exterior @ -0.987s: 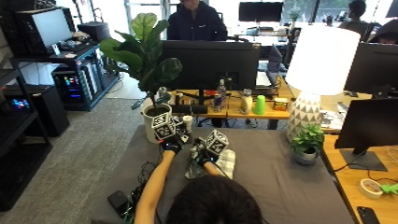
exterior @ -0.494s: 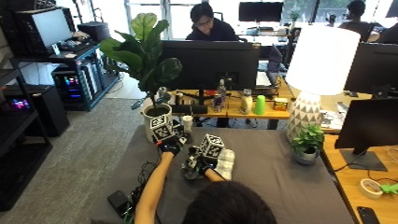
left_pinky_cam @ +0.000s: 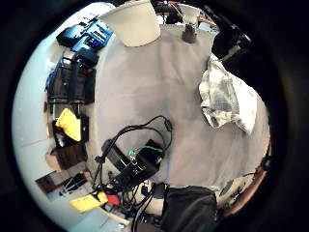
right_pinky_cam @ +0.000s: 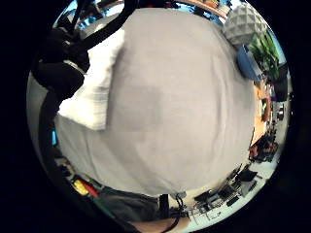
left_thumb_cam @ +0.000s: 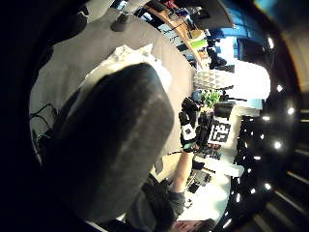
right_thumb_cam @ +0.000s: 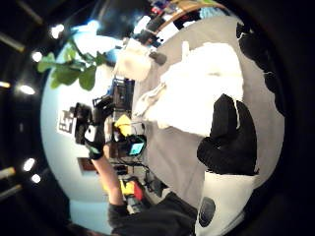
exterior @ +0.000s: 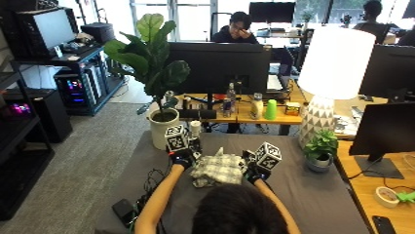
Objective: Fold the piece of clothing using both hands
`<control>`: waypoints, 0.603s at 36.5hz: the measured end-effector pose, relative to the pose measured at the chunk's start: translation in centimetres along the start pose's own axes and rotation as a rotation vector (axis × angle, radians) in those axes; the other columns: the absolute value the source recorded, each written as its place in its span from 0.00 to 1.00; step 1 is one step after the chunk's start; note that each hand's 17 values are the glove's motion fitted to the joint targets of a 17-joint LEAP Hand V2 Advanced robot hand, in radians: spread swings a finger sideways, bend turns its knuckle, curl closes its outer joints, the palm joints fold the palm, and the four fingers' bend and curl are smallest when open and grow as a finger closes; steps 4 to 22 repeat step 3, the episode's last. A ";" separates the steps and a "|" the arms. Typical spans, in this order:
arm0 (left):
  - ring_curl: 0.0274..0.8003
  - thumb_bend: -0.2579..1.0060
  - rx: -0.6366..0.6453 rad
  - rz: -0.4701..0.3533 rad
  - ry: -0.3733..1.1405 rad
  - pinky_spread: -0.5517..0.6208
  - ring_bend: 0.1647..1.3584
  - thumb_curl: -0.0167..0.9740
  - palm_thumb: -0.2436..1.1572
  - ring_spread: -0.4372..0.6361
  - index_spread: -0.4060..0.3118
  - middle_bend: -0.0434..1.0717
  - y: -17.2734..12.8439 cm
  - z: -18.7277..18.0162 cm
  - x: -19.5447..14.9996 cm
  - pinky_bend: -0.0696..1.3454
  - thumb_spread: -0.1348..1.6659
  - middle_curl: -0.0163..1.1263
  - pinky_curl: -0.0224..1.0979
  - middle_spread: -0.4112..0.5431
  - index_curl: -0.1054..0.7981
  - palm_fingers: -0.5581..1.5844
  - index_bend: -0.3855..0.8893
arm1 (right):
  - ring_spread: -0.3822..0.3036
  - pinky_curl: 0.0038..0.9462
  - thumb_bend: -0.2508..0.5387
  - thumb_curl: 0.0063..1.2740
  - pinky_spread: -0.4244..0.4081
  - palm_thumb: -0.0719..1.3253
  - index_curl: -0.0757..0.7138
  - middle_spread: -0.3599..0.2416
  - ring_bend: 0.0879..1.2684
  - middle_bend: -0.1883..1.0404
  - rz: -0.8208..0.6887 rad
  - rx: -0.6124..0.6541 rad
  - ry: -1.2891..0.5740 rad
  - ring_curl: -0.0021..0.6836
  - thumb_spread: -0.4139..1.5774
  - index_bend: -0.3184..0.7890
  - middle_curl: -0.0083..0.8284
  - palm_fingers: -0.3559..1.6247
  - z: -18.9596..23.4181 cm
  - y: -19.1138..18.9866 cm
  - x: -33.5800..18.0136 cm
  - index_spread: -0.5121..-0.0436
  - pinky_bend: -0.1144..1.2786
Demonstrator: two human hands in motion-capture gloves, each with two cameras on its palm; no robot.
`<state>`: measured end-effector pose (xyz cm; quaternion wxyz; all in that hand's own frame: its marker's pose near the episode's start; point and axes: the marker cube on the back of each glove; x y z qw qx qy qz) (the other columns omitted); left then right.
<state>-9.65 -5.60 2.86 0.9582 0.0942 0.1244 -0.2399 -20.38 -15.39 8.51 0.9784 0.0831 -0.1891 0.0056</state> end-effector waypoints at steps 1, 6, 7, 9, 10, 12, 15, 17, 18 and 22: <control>0.41 0.19 0.012 0.007 -0.002 0.51 0.37 0.22 0.17 0.42 0.47 0.17 -0.1 -0.1 0.2 0.33 0.71 0.27 0.35 0.48 0.50 0.50 0.42 | 0.48 0.39 0.36 0.38 0.57 0.65 0.39 0.63 0.46 0.33 0.024 -0.015 -0.012 0.61 0.86 0.39 0.47 0.55 -0.3 0.2 0.6 0.68 0.52; 0.41 0.19 0.044 0.017 -0.005 0.51 0.36 0.22 0.17 0.42 0.47 0.17 0.0 -0.5 0.5 0.32 0.71 0.27 0.35 0.48 0.50 0.50 0.43 | 0.47 0.38 0.37 0.38 0.57 0.66 0.40 0.62 0.45 0.33 0.065 -0.038 -0.024 0.60 0.87 0.39 0.48 0.55 -0.9 1.1 0.8 0.68 0.51; 0.41 0.19 0.044 0.017 -0.005 0.51 0.36 0.22 0.17 0.42 0.47 0.17 0.0 -0.5 0.5 0.32 0.71 0.27 0.35 0.48 0.50 0.50 0.43 | 0.47 0.38 0.37 0.38 0.57 0.66 0.40 0.62 0.45 0.33 0.065 -0.038 -0.024 0.60 0.87 0.39 0.48 0.55 -0.9 1.1 0.8 0.68 0.51; 0.41 0.19 0.044 0.017 -0.005 0.51 0.36 0.22 0.17 0.42 0.47 0.17 0.0 -0.5 0.5 0.32 0.71 0.27 0.35 0.48 0.50 0.50 0.43 | 0.47 0.38 0.37 0.38 0.57 0.66 0.40 0.62 0.45 0.33 0.065 -0.038 -0.024 0.60 0.87 0.39 0.48 0.55 -0.9 1.1 0.8 0.68 0.51; 0.41 0.19 0.044 0.017 -0.005 0.51 0.36 0.22 0.17 0.42 0.47 0.17 0.0 -0.5 0.5 0.32 0.71 0.27 0.35 0.48 0.50 0.50 0.43 | 0.47 0.38 0.37 0.38 0.57 0.66 0.40 0.62 0.45 0.33 0.065 -0.038 -0.024 0.60 0.87 0.39 0.48 0.55 -0.9 1.1 0.8 0.68 0.51; 0.41 0.19 0.044 0.017 -0.005 0.51 0.36 0.22 0.17 0.42 0.47 0.17 0.0 -0.5 0.5 0.32 0.71 0.27 0.35 0.48 0.50 0.50 0.43 | 0.47 0.38 0.37 0.38 0.57 0.66 0.40 0.62 0.45 0.33 0.065 -0.038 -0.024 0.60 0.87 0.39 0.48 0.55 -0.9 1.1 0.8 0.68 0.51; 0.41 0.19 0.044 0.017 -0.005 0.51 0.36 0.22 0.17 0.42 0.47 0.17 0.0 -0.5 0.5 0.32 0.71 0.27 0.35 0.48 0.50 0.50 0.43 | 0.47 0.38 0.37 0.38 0.57 0.66 0.40 0.62 0.45 0.33 0.065 -0.038 -0.024 0.60 0.87 0.39 0.48 0.55 -0.9 1.1 0.8 0.68 0.51; 0.41 0.19 0.044 0.017 -0.005 0.51 0.36 0.22 0.17 0.42 0.47 0.17 0.0 -0.5 0.5 0.32 0.71 0.27 0.35 0.48 0.50 0.50 0.43 | 0.47 0.38 0.37 0.38 0.57 0.66 0.40 0.62 0.45 0.33 0.065 -0.038 -0.024 0.60 0.87 0.39 0.48 0.55 -0.9 1.1 0.8 0.68 0.51; 0.41 0.19 0.044 0.017 -0.005 0.51 0.36 0.22 0.17 0.42 0.47 0.17 0.0 -0.5 0.5 0.32 0.71 0.27 0.35 0.48 0.50 0.50 0.43 | 0.47 0.38 0.37 0.38 0.57 0.66 0.40 0.62 0.45 0.33 0.065 -0.038 -0.024 0.60 0.87 0.39 0.48 0.55 -0.9 1.1 0.8 0.68 0.51; 0.41 0.19 0.044 0.017 -0.005 0.51 0.36 0.22 0.17 0.42 0.47 0.17 0.0 -0.5 0.5 0.32 0.71 0.27 0.35 0.48 0.50 0.50 0.43 | 0.47 0.38 0.37 0.38 0.57 0.66 0.40 0.62 0.45 0.33 0.065 -0.038 -0.024 0.60 0.87 0.39 0.48 0.55 -0.9 1.1 0.8 0.68 0.51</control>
